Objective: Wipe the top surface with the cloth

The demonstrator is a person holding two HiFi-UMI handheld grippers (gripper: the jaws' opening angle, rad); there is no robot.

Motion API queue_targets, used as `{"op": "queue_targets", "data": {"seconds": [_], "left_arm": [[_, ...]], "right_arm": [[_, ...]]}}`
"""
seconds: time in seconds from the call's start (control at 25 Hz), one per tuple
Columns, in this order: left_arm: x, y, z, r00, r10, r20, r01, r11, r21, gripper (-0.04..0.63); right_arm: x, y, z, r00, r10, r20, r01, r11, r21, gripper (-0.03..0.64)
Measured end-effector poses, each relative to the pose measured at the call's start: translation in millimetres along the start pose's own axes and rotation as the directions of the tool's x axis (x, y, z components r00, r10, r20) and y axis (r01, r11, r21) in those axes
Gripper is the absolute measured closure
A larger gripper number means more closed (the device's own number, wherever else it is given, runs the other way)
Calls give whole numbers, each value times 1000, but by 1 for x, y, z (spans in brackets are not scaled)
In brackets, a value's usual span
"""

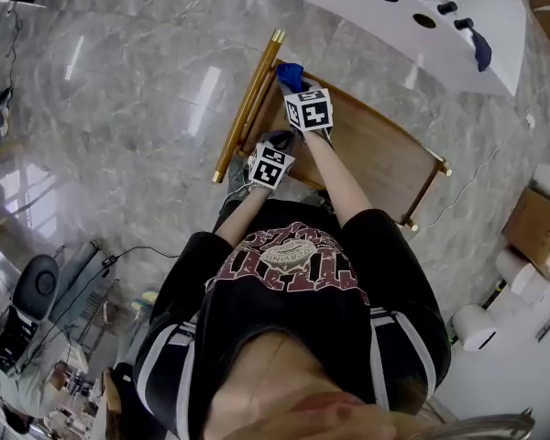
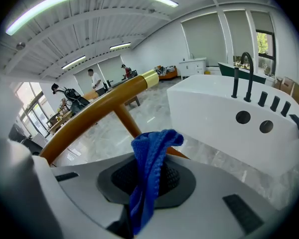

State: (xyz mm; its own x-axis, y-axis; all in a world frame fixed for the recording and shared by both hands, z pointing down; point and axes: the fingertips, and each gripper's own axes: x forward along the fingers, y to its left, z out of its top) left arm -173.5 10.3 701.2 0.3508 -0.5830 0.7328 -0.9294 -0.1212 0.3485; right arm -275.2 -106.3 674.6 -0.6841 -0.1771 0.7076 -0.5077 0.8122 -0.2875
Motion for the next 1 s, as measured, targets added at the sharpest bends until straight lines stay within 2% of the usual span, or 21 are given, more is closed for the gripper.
{"op": "queue_targets", "data": {"seconds": [0.32, 0.52, 0.68, 1.0], "left_arm": [[14, -7, -10, 998, -20, -58, 22, 999, 33, 548], [17, -4, -14, 995, 25, -92, -21, 999, 47, 549], [18, -4, -15, 990, 42, -134, -28, 994, 108, 549], [20, -4, -15, 986, 72, -151, -55, 992, 116, 549]], "right_arm": [[23, -8, -7, 999, -24, -33, 26, 998, 59, 558], [26, -10, -10, 998, -54, -29, 55, 998, 13, 558], [27, -10, -10, 998, -61, -26, 61, 998, -13, 558], [27, -12, -11, 998, -52, -21, 51, 998, -42, 558]]}}
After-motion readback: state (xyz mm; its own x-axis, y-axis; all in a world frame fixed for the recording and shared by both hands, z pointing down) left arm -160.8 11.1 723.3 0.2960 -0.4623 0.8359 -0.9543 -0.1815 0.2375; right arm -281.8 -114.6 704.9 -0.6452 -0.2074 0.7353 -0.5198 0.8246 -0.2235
